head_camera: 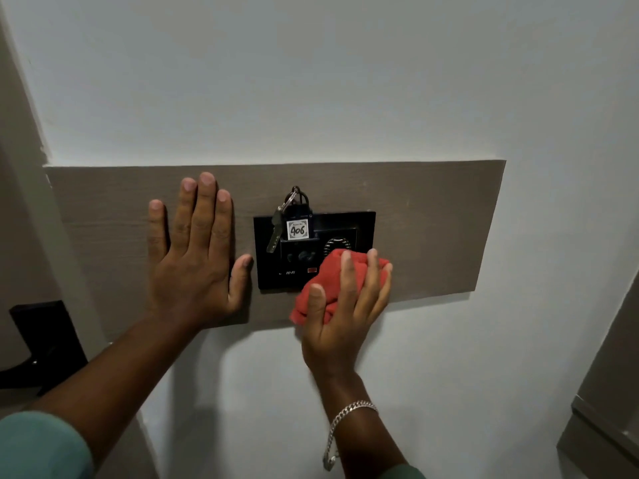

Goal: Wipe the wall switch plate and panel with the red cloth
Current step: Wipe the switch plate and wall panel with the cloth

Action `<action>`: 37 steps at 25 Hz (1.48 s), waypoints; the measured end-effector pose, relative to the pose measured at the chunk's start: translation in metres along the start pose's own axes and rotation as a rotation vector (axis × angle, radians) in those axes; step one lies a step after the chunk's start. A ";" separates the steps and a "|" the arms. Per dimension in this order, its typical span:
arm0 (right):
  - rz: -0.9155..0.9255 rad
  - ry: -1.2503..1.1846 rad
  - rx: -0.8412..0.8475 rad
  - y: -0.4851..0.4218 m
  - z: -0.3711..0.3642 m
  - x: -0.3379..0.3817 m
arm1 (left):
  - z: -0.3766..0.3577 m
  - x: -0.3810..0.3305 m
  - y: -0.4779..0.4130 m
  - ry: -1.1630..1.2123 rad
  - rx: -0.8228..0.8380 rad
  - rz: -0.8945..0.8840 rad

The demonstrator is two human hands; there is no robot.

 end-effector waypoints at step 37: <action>0.103 -0.074 -0.104 -0.040 -0.005 0.038 | -0.006 0.005 0.000 0.012 -0.023 -0.008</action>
Point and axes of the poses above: each hand's wrist, its own y-axis away from the middle knuckle, its own z-axis out of the back of the hand, x = y × z, the point moved 2 cm from there along -y, towards the middle knuckle, and after that the axes turned 3 degrees about y, right-handed, at the moved point
